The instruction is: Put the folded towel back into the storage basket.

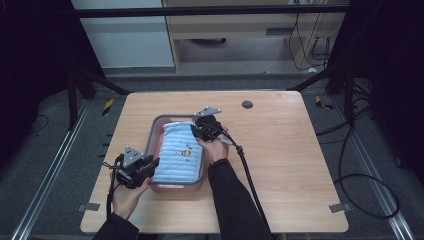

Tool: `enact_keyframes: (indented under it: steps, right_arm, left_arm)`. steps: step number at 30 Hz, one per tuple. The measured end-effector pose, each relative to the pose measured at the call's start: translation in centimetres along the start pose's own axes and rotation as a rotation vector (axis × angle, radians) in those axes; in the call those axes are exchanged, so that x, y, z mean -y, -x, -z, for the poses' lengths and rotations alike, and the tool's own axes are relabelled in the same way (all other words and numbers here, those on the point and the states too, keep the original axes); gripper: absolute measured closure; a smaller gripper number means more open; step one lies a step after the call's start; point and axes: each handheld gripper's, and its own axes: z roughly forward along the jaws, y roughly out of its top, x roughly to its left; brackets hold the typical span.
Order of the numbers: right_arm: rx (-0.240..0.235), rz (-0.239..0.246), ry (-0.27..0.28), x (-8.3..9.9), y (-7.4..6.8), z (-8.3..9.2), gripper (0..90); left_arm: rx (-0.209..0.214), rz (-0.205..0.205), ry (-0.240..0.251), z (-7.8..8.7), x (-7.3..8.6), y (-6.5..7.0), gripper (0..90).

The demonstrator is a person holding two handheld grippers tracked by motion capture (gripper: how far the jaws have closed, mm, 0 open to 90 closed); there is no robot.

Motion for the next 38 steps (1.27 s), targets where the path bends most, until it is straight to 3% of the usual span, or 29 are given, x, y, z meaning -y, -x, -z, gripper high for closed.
enact_keyframes:
  steps: [8, 13, 22, 31, 38]
  right_arm:
    - [0.016, -0.007, 0.071, -0.1, 0.6, 2.1, 40.8]
    - [0.023, -0.013, 0.095, 0.1, 1.4, 4.3, 32.1]
    - [0.053, -0.031, 0.128, 1.7, 4.1, 9.2, 26.1]
    - [0.092, -0.074, 0.135, 4.8, 7.1, 13.7, 23.6]
    - [0.125, -0.098, 0.122, 7.6, 8.9, 16.2, 22.5]
  left_arm:
    - [0.009, 0.001, 0.036, 0.8, -0.5, -0.5, 63.6]
    - [0.024, -0.008, 0.057, 1.2, -0.7, -0.6, 58.1]
    - [0.028, -0.010, 0.073, 1.3, -0.8, -1.2, 43.8]
    - [0.021, -0.030, 0.082, 1.1, -0.6, -1.9, 36.2]
    - [0.021, -0.031, 0.087, 1.1, -0.4, -2.8, 32.6]
